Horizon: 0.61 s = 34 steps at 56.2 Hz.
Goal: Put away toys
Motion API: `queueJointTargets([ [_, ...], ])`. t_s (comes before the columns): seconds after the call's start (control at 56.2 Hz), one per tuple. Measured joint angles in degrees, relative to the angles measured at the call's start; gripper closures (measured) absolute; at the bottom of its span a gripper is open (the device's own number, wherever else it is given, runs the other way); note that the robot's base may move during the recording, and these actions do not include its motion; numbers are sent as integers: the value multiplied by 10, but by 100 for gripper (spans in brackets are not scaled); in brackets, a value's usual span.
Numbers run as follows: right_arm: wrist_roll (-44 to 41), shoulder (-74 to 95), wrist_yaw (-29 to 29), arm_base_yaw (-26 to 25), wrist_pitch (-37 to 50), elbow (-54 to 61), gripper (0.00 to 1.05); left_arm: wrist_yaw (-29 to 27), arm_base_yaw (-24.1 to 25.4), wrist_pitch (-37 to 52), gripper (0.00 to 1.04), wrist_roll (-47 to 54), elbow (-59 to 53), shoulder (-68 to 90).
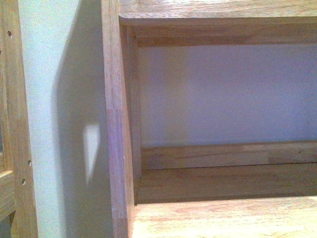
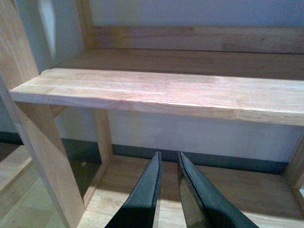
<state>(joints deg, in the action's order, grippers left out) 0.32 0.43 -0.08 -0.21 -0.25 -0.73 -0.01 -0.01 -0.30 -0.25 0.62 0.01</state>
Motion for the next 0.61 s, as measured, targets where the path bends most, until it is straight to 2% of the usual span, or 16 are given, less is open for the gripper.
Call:
queueJointTargets([
  [0.107,-1,0,0,0,0,0,87,0,0,0,6,0,0,0],
  [0.214,-1,0,0,0,0,0,64,0,0,0,6,0,0,0],
  [0.409,-1,0,0,0,0,0,34,0,0,0,6,0,0,0],
  [0.516,-1,0,0,0,0,0,14,0,0,0,6,0,0,0],
  [0.605,-1,0,0,0,0,0,2,0,0,0,6,0,0,0],
])
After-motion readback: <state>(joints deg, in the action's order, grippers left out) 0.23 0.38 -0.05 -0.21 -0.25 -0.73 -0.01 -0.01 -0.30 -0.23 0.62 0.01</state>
